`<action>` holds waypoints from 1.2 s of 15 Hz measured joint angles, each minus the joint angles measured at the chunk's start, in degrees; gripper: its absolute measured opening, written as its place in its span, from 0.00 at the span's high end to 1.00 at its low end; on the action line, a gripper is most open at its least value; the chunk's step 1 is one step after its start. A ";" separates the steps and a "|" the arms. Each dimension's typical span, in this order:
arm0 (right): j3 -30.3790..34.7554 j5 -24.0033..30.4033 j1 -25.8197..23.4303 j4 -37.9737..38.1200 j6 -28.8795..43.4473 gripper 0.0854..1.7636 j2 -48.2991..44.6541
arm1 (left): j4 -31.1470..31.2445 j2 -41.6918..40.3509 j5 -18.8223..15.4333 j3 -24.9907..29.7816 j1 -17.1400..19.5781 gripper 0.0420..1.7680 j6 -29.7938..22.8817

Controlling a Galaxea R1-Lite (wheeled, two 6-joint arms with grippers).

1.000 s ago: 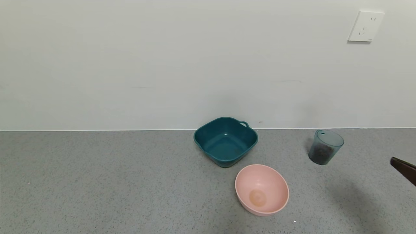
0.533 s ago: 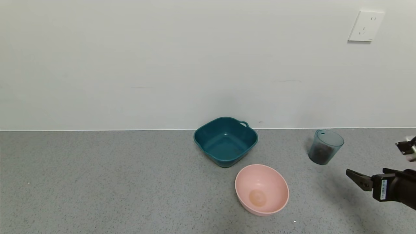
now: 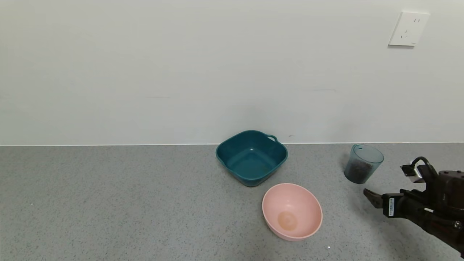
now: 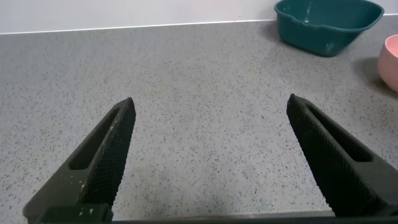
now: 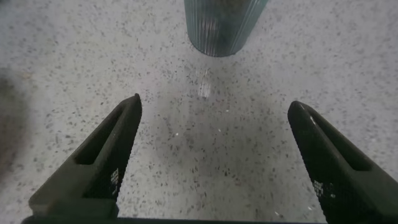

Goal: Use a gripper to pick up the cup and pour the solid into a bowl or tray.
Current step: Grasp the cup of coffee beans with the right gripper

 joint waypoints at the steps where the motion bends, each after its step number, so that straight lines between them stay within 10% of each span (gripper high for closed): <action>1: 0.02 -0.06 0.00 -2.46 0.09 0.03 2.45 | 0.02 0.00 0.00 0.00 0.00 0.01 0.00; 8: 0.22 -2.55 0.20 -26.77 0.30 0.03 20.15 | 0.00 0.00 0.00 0.00 0.00 0.01 0.00; 18: -10.25 -4.00 -0.32 -28.48 2.11 0.03 29.22 | 0.00 0.00 0.00 0.00 0.00 0.01 0.00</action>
